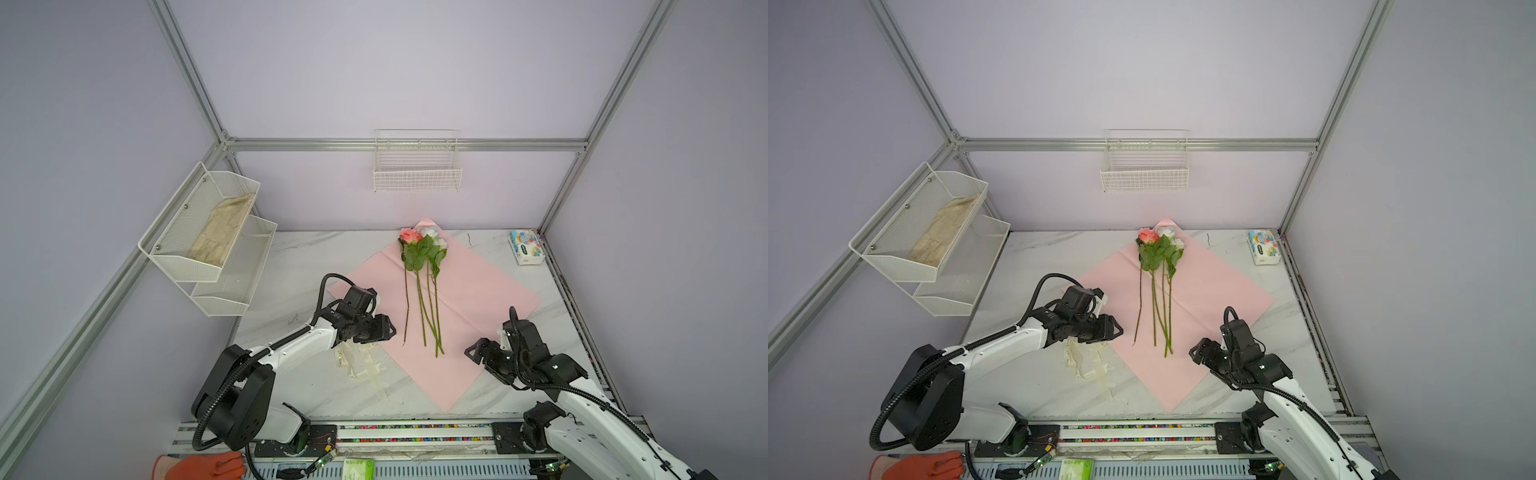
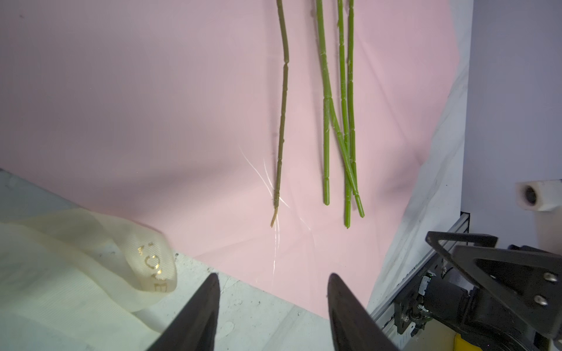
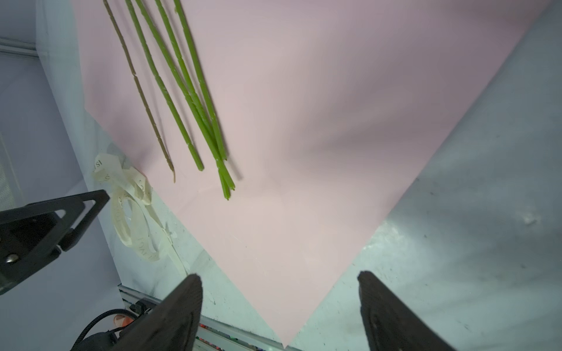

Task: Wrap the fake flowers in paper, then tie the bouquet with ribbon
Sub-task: 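Release the red rose with the left gripper while the right gripper nears the paper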

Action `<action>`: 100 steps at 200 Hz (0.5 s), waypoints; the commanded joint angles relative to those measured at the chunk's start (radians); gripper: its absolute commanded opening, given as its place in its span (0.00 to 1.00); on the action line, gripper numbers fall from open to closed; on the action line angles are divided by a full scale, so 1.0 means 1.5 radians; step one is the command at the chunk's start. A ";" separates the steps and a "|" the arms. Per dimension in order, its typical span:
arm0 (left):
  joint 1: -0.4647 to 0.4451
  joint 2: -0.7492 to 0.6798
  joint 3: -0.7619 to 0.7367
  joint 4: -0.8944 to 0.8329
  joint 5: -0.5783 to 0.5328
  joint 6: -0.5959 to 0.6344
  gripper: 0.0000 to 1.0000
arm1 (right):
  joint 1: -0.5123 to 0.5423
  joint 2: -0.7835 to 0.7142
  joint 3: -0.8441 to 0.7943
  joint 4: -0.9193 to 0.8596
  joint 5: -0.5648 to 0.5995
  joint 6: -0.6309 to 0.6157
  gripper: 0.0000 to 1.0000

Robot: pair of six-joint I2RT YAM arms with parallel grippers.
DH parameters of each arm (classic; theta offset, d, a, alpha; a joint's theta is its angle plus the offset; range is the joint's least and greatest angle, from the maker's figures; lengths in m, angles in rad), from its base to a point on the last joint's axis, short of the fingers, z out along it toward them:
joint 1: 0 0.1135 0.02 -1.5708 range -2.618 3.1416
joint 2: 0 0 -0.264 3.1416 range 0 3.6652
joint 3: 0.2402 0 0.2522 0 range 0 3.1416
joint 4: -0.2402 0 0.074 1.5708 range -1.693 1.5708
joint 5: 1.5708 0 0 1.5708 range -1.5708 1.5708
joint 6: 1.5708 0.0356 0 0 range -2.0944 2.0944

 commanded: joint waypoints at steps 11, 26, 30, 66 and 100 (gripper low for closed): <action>-0.001 -0.001 -0.037 0.052 0.040 0.011 0.56 | 0.017 0.012 -0.022 0.009 -0.006 0.039 0.83; -0.001 -0.007 -0.048 0.060 0.049 0.005 0.56 | 0.019 0.035 -0.024 0.013 -0.005 0.037 0.83; -0.001 -0.012 -0.053 0.064 0.049 0.002 0.56 | 0.019 0.042 -0.022 0.015 -0.005 0.034 0.83; -0.001 -0.029 -0.072 0.080 0.058 -0.008 0.57 | 0.022 0.091 -0.041 0.068 -0.008 0.034 0.83; -0.001 -0.031 -0.075 0.075 0.071 -0.019 0.57 | 0.023 0.143 -0.050 0.130 -0.017 0.036 0.84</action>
